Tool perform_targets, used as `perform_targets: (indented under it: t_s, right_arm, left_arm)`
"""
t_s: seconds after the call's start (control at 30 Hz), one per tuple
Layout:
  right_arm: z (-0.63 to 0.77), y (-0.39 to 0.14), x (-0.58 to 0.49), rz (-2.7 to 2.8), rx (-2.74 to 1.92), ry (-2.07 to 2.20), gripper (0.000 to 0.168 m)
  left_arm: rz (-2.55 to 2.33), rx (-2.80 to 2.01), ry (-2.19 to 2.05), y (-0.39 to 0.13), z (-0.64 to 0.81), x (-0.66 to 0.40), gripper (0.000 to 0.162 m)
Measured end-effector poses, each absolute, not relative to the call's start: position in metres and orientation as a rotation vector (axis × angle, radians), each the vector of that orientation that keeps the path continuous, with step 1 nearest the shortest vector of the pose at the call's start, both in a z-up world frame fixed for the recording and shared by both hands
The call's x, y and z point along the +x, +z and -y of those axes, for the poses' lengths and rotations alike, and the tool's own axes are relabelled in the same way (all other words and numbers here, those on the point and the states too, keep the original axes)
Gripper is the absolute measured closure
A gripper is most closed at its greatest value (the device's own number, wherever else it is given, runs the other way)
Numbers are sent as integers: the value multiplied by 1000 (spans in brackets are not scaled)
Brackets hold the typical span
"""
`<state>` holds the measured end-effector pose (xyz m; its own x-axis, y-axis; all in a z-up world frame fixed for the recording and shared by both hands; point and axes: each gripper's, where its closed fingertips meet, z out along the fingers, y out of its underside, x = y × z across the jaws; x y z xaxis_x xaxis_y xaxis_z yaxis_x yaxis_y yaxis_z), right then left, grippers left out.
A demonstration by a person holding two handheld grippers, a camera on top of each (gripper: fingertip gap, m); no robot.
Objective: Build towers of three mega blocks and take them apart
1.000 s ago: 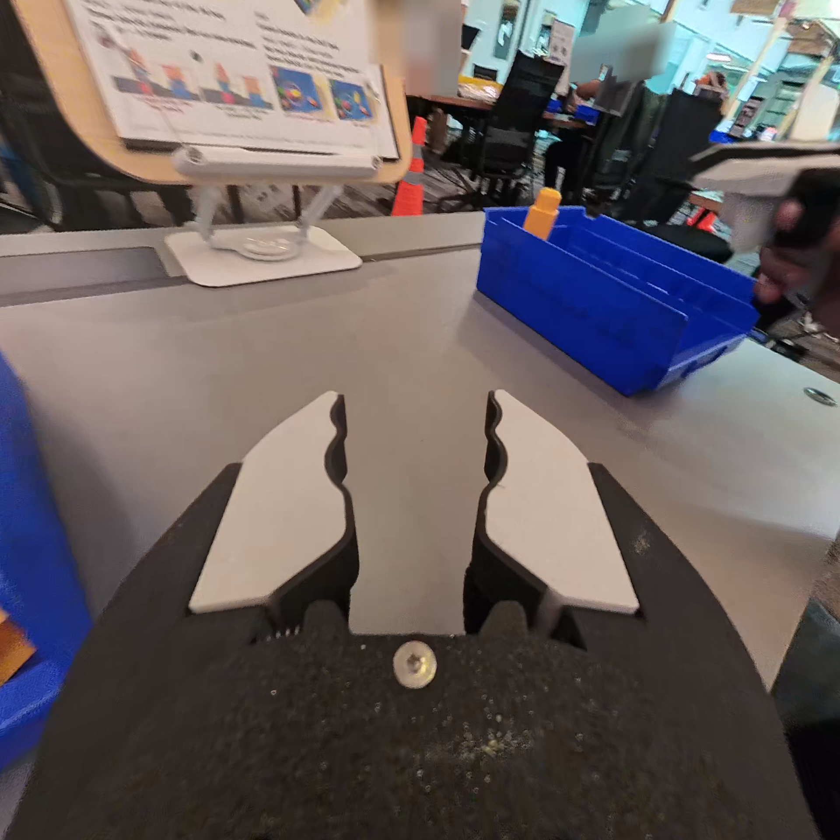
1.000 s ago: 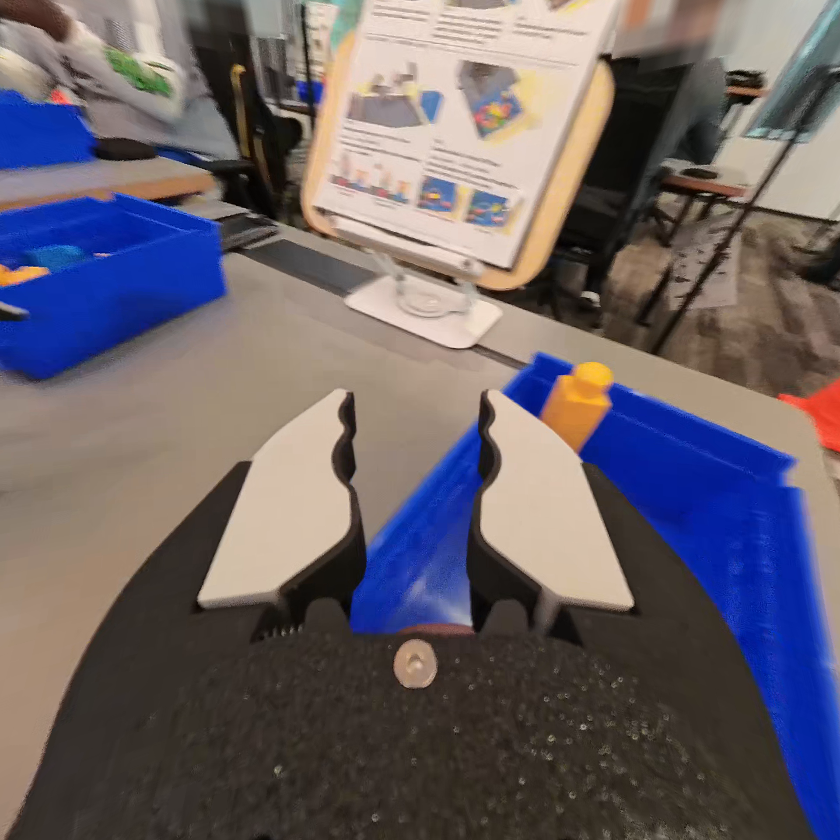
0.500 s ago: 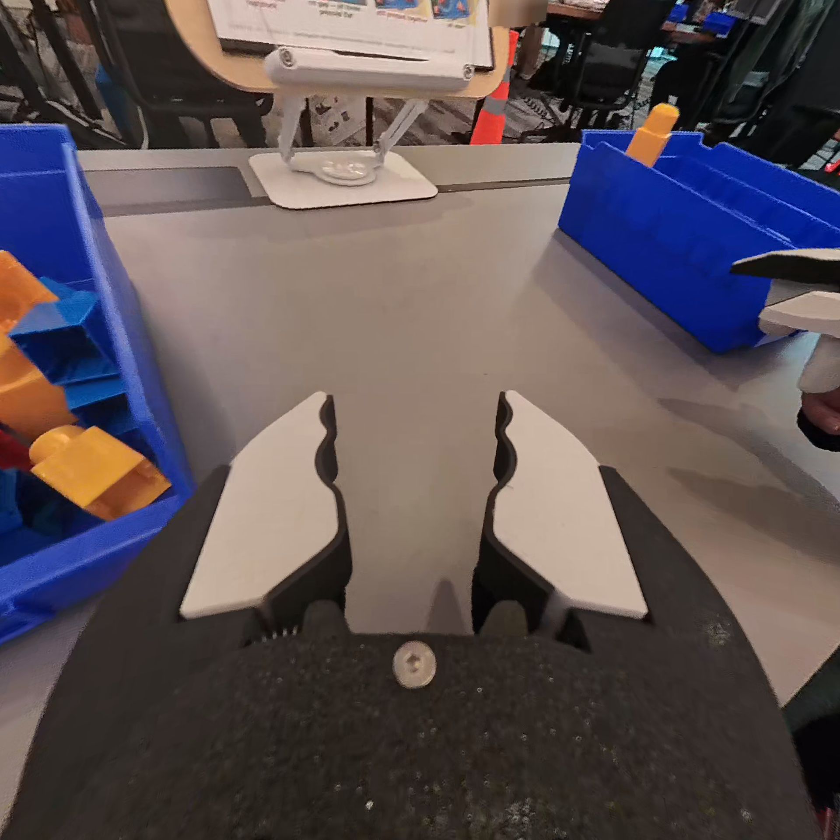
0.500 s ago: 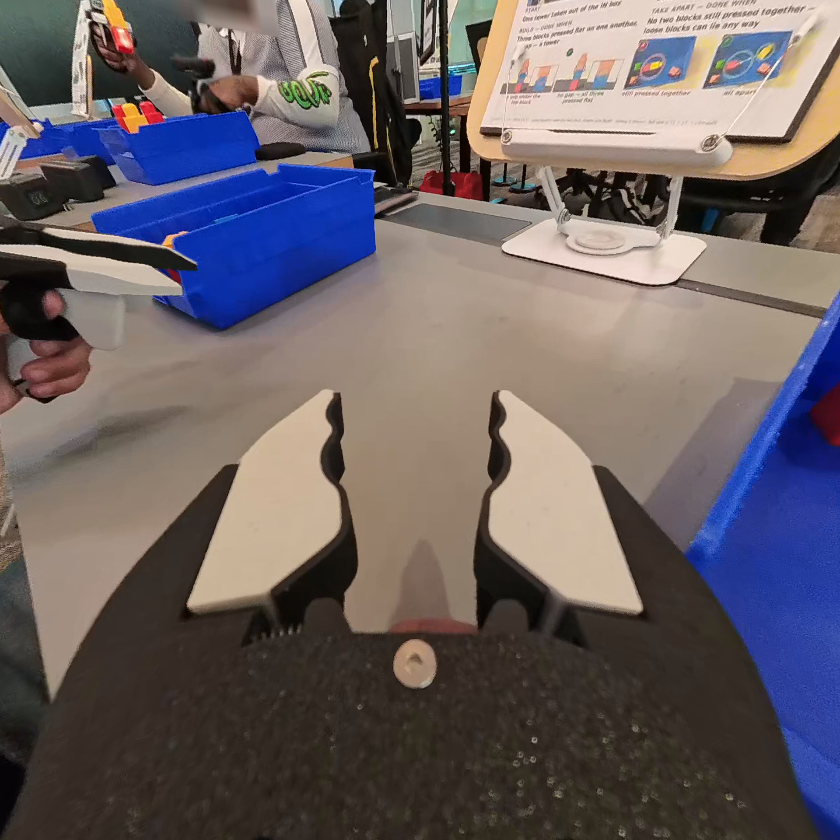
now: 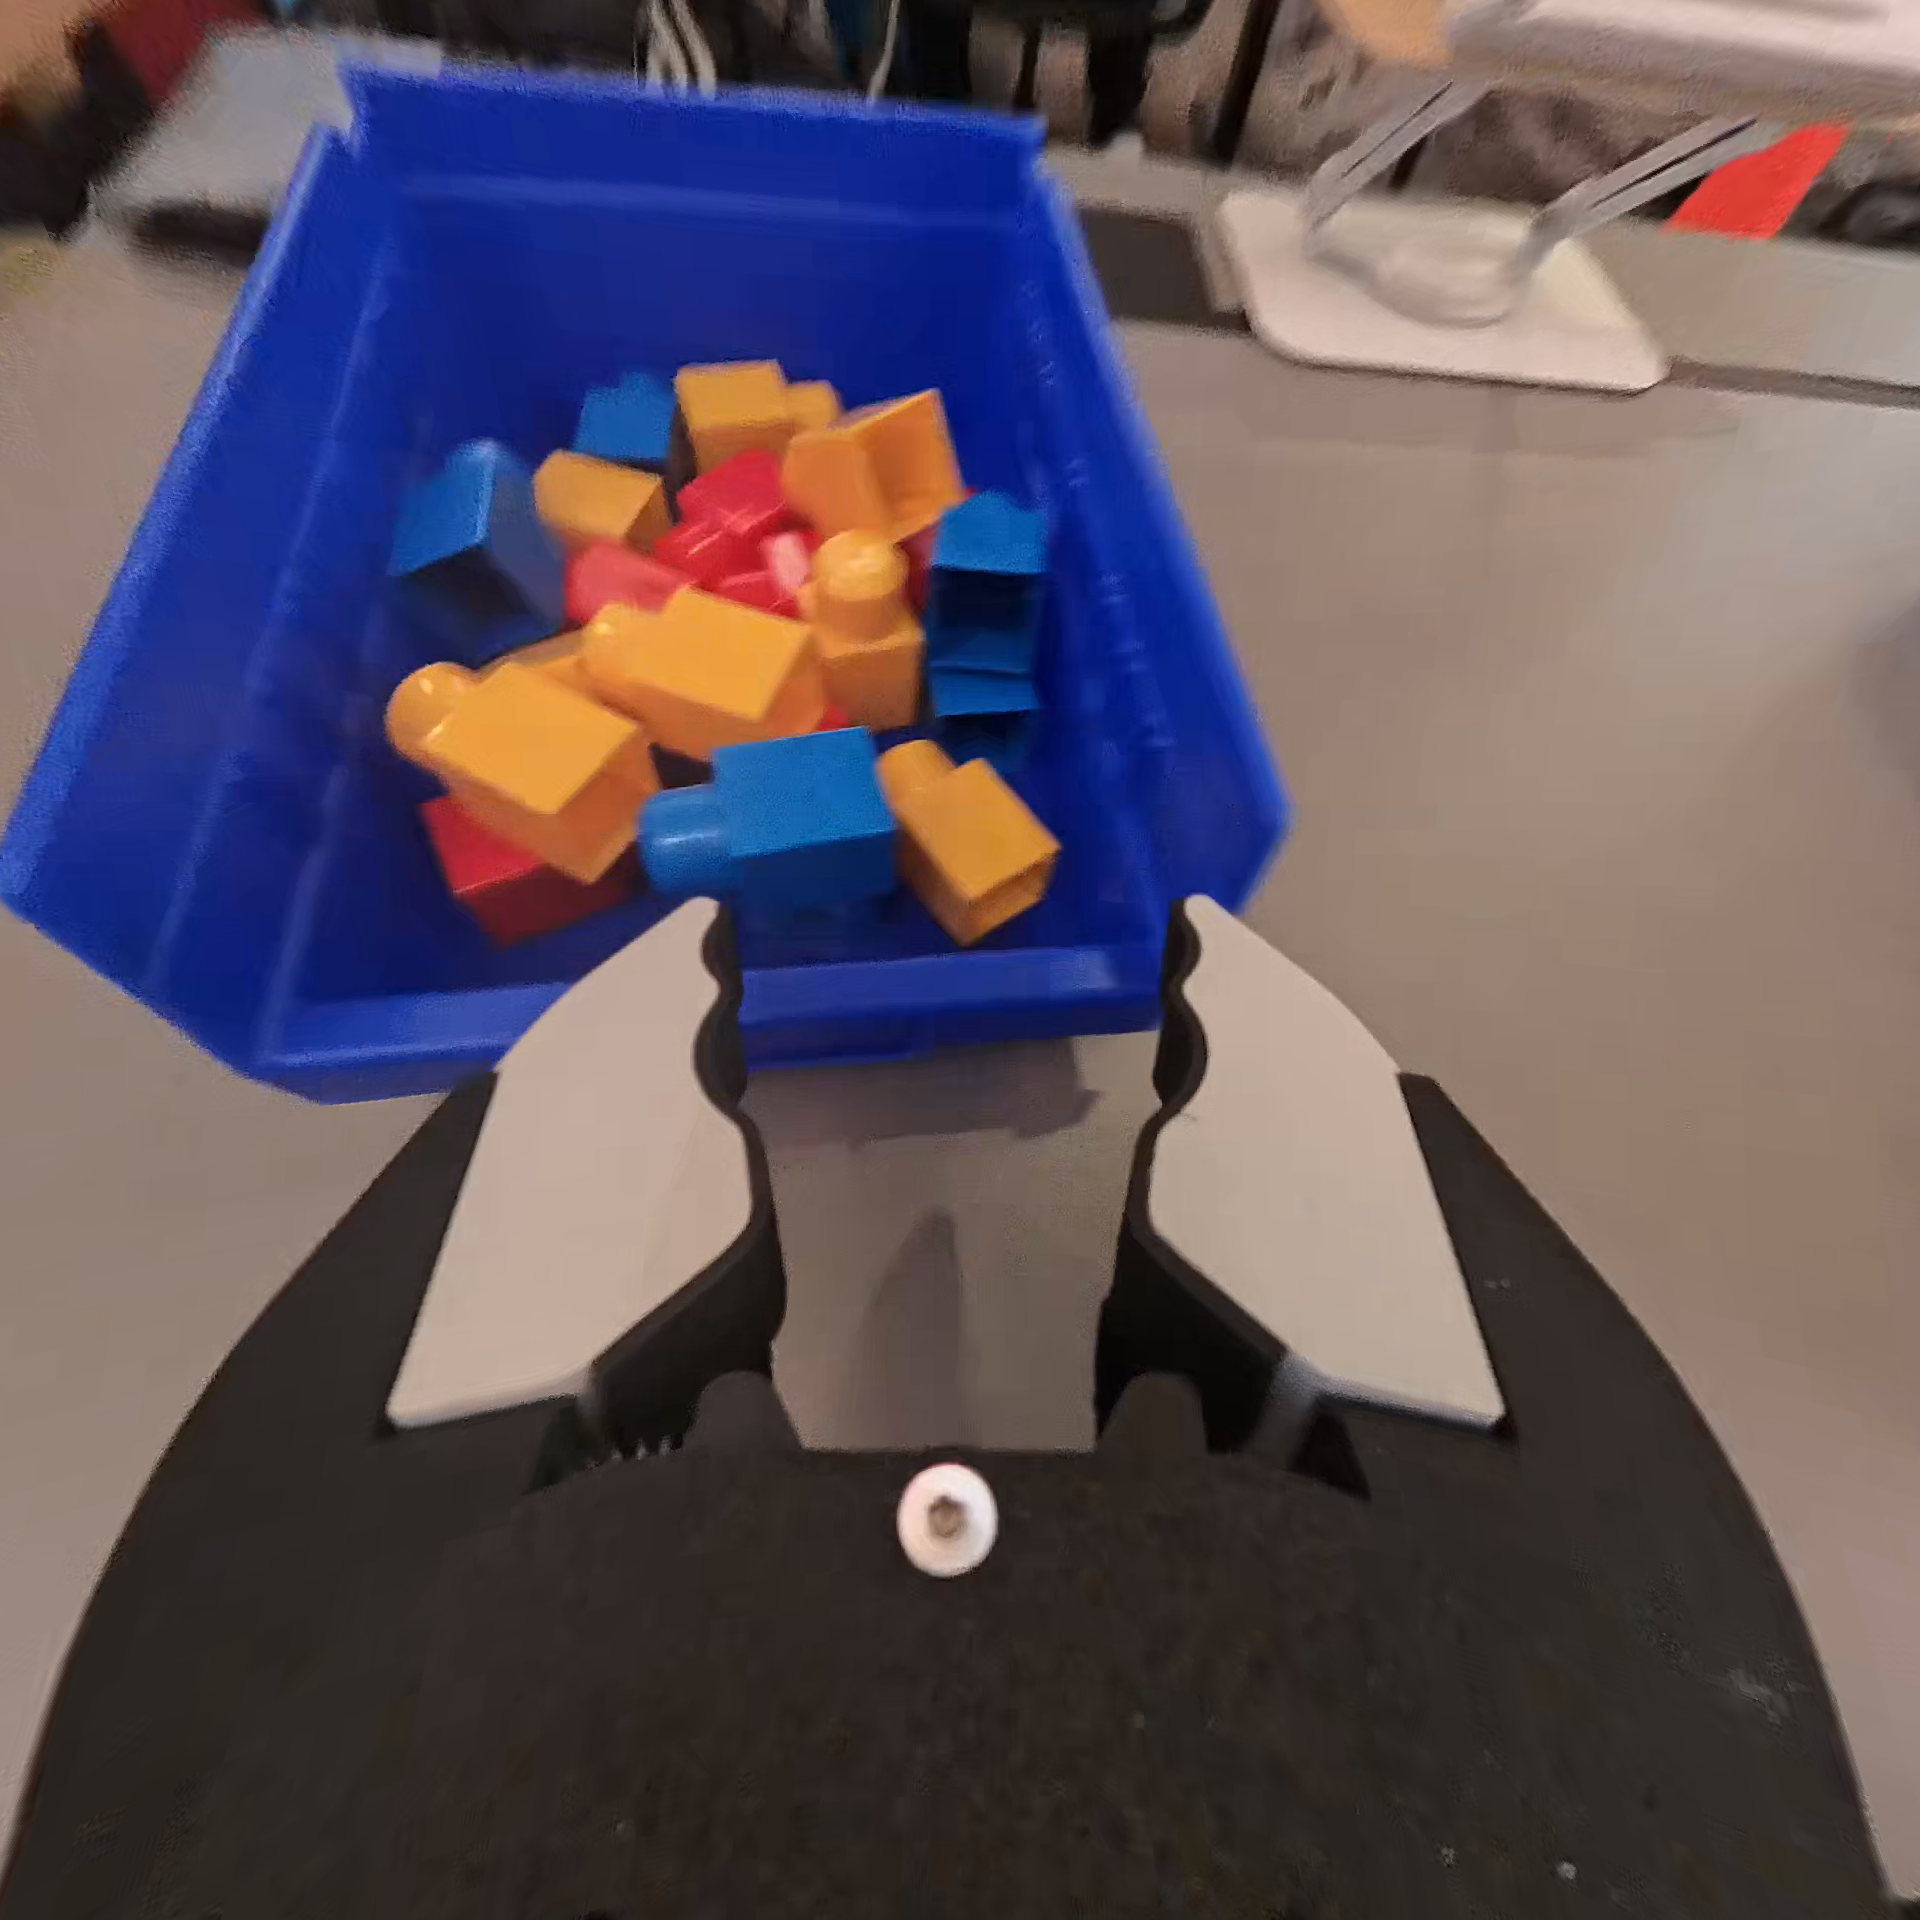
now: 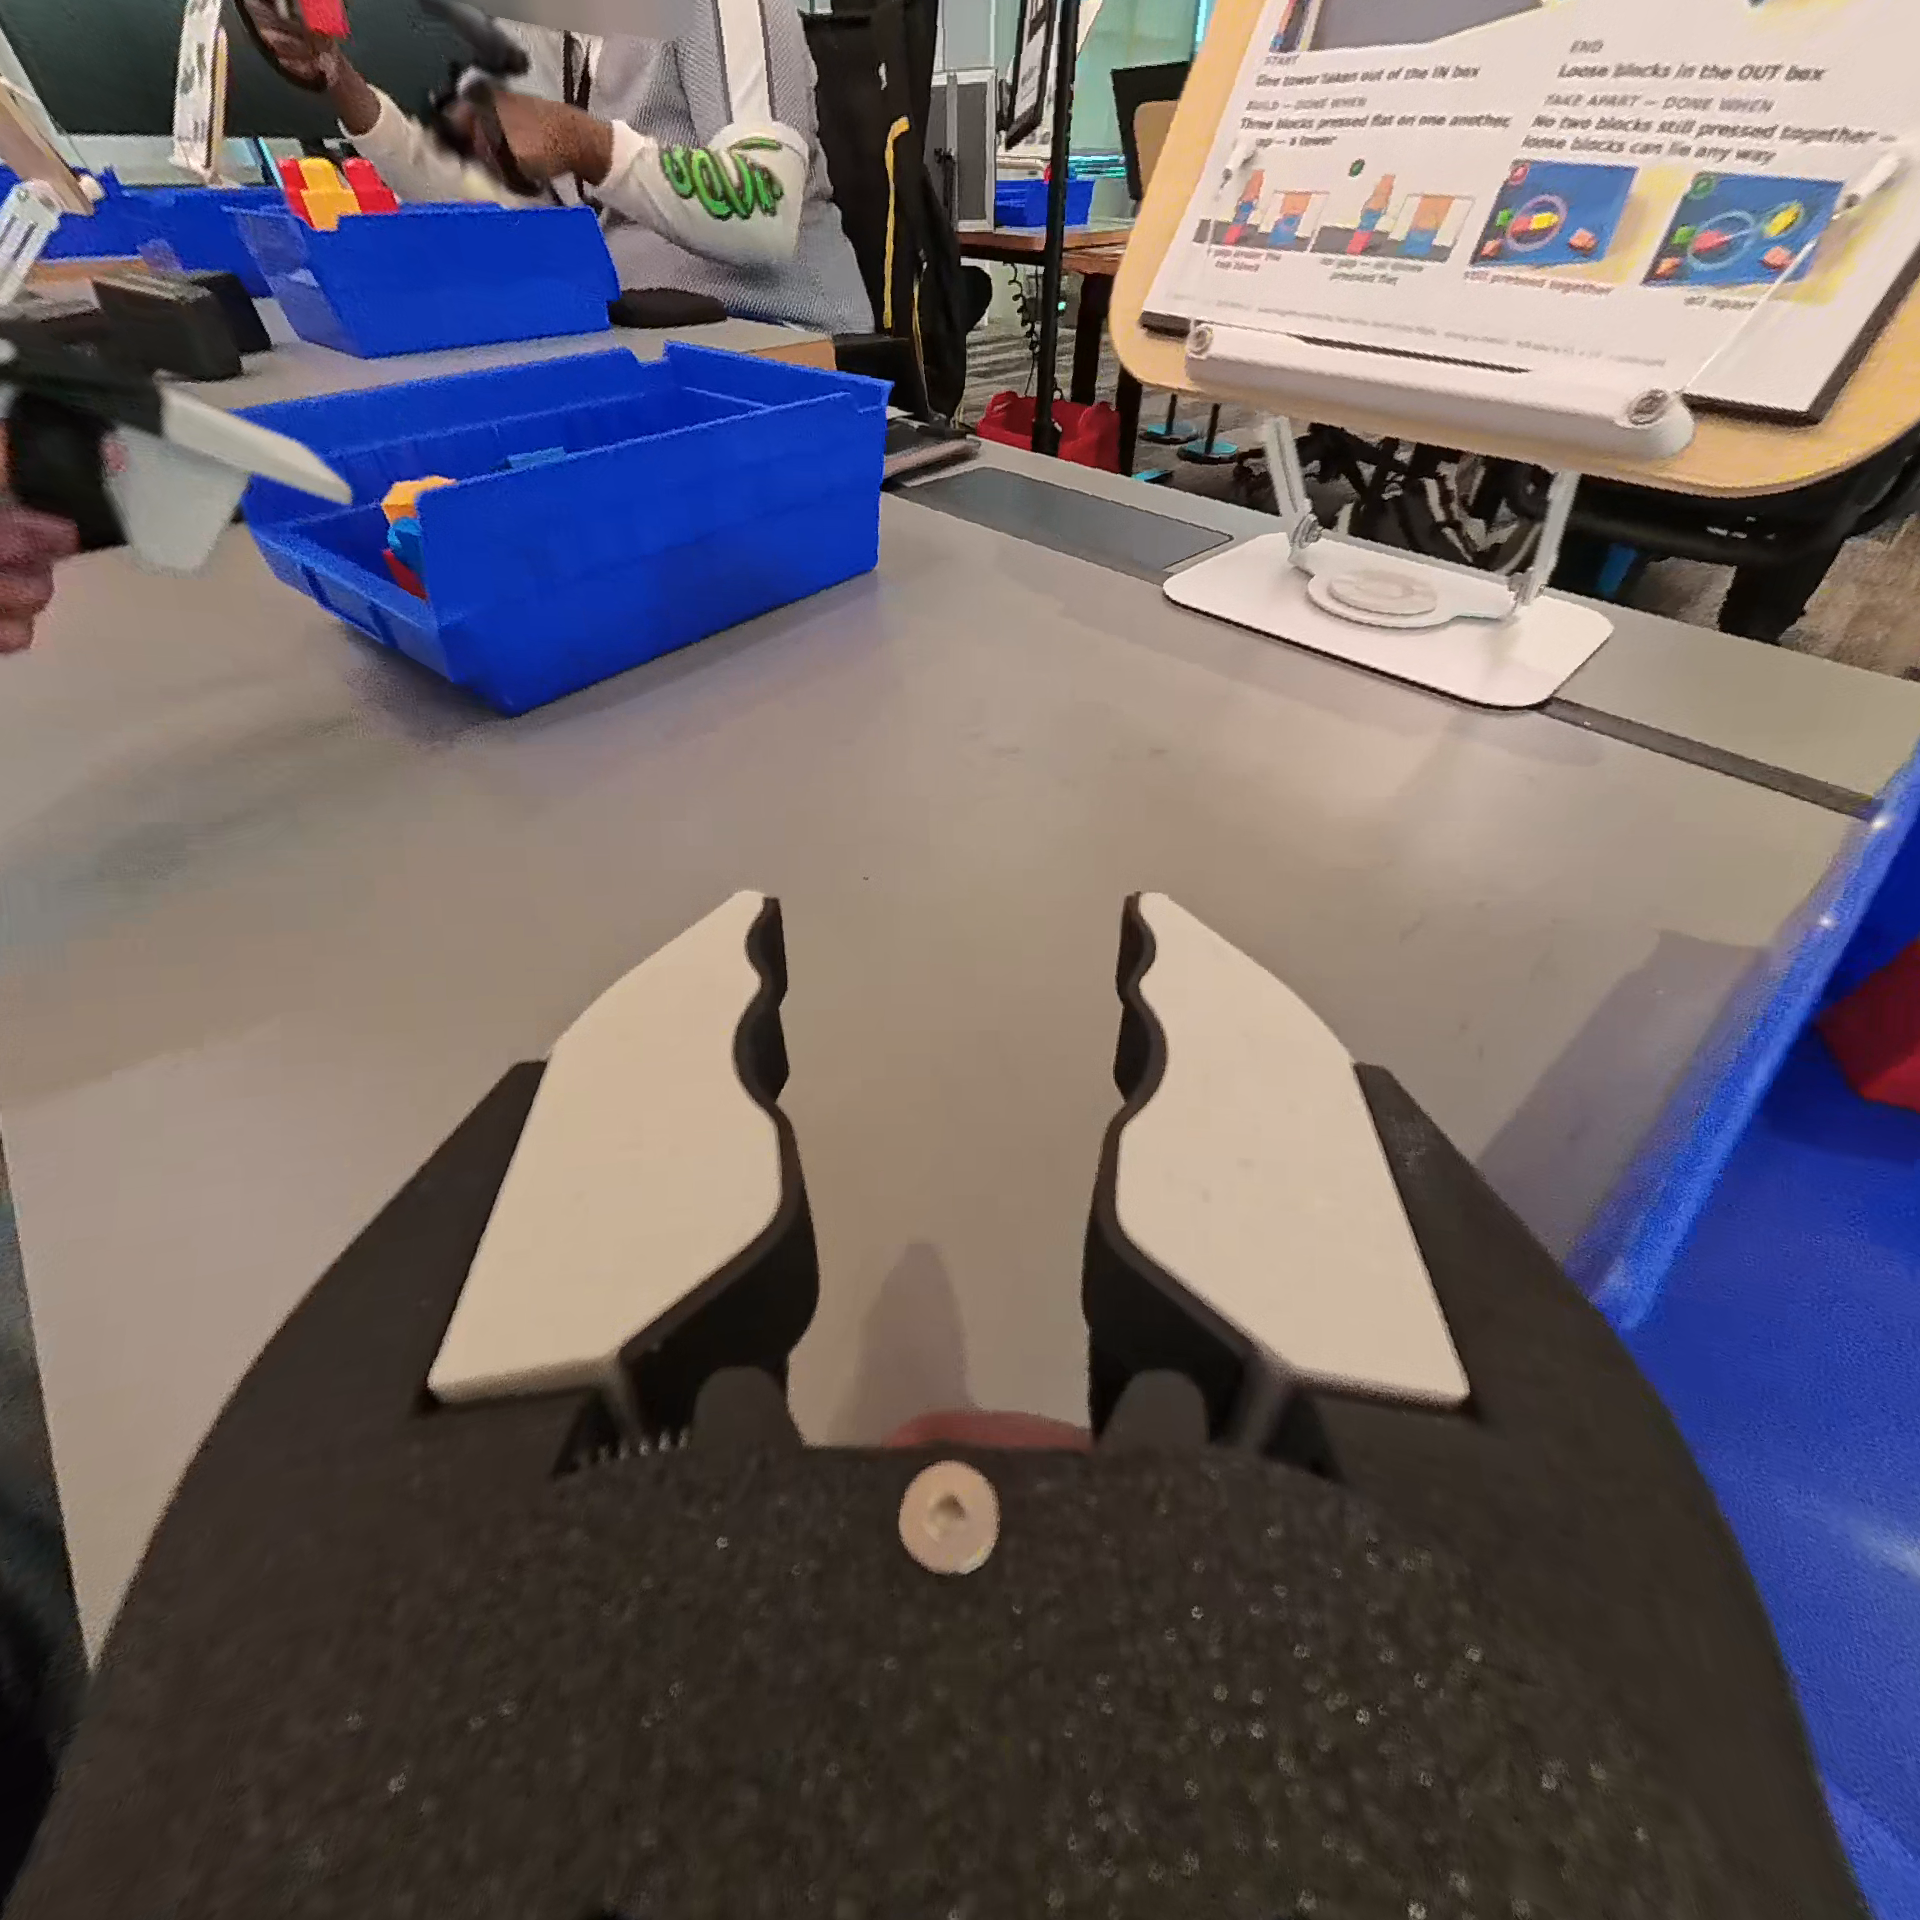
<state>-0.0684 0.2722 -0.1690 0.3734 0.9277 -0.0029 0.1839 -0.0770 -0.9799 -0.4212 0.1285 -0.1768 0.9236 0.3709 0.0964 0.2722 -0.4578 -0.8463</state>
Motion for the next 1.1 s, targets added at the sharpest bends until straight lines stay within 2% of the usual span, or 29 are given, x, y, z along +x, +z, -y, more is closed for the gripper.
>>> perform_targets:
  t_s: [0.1, 0.2, 0.4, 0.6, 0.77, 0.9, 1.1]
  right_arm:
    - [-267, -171, -73, 1056, -1539, 866, 107]
    - [-262, -168, -75, 1057, -1537, 889, 107]
    - [-264, -167, -73, 1055, -1538, 876, 107]
    - [-267, -170, -80, 1061, -1577, 978, 108]
    - [-277, -171, -103, 1098, -1667, 1110, 106]
    - [-281, -160, -140, 1176, -1699, 1295, 102]
    - [-295, -133, -202, 1236, -1725, 1589, 98]
  left_arm:
    - [476, -2254, 181, -192, -134, -456, 77]
    - [454, -2385, 164, -211, -148, -464, 76]
    - [463, -2514, 210, -235, -153, -476, 93]
    - [203, -2430, 241, -201, -154, -478, 93]
    - [-354, -2279, 421, -156, -175, -458, 93]
    - [-752, -2015, 503, -119, -220, -406, 93]
    - [-1080, -1791, 418, -104, -278, -324, 93]
